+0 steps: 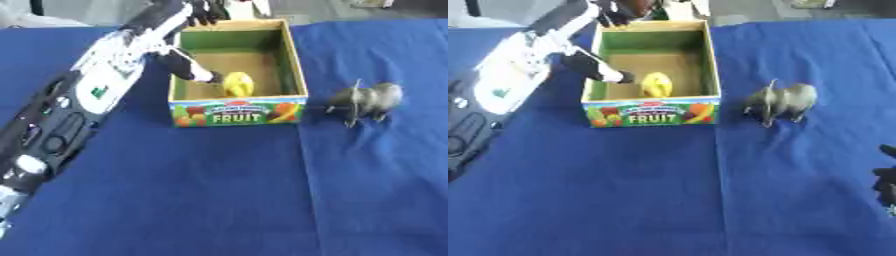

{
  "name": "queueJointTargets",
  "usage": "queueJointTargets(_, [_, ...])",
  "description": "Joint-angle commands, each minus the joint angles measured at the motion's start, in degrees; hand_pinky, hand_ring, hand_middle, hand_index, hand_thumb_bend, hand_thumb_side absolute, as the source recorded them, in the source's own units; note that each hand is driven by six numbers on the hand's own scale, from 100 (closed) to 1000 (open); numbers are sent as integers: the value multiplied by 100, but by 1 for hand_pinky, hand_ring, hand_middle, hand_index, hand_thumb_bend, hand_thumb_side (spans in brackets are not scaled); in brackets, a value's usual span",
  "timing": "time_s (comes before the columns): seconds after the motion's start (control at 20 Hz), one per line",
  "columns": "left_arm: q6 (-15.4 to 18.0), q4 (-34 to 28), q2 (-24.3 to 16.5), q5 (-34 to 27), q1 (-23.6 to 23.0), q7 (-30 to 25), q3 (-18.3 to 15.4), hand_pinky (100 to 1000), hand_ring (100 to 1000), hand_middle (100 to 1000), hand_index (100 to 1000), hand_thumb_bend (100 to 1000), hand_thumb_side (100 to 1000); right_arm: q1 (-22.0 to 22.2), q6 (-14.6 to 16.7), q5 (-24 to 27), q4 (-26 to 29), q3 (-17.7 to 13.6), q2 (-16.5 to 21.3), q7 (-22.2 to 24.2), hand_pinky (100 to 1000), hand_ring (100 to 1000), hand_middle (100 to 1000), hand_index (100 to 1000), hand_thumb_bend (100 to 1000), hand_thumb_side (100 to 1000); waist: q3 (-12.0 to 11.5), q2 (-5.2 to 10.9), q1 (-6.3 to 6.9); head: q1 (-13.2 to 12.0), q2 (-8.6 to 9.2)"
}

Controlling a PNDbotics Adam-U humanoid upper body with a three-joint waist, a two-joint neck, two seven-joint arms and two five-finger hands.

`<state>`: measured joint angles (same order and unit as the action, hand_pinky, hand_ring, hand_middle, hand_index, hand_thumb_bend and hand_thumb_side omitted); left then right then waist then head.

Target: Pick up objects on the table and place them in the box.

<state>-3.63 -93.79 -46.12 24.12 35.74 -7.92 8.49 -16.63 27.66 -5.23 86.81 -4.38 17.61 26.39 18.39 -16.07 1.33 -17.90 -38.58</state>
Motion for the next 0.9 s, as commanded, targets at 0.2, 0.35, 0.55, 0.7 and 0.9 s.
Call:
queueJointTargets(0.2, [-596, -9, -589, -130, -655, 536, -725, 687, 702, 650, 791, 698, 232, -10, -12, -39, 95, -106, 211, -64, 801, 1000, 479, 458, 100, 507, -57, 126, 1, 89, -10])
queueJointTargets(0.35, [-788, 475, -639, -97, -860, 681, -866, 685, 702, 651, 790, 692, 252, -7, -11, -38, 100, -115, 219, -76, 801, 1000, 479, 458, 100, 505, -81, 123, -2, 116, -10])
queueJointTargets(0.55, [-835, 1299, -617, -106, -790, 744, -885, 681, 700, 649, 785, 680, 265, 2, 4, -35, 102, -113, 217, -78, 801, 1000, 479, 458, 100, 501, -79, 119, -29, 115, -2])
queueJointTargets(0.7, [-736, 1793, -573, -137, -658, 753, -839, 678, 701, 649, 783, 676, 273, 8, 20, -35, 99, -110, 214, -84, 801, 1000, 479, 458, 100, 500, -63, 110, -48, 104, 2])
queueJointTargets(0.9, [-561, 2250, -484, -106, -480, 733, -734, 675, 696, 647, 779, 676, 279, -6, 43, -40, 98, -99, 201, -83, 801, 1000, 480, 458, 100, 499, -16, 68, -65, 85, 35])
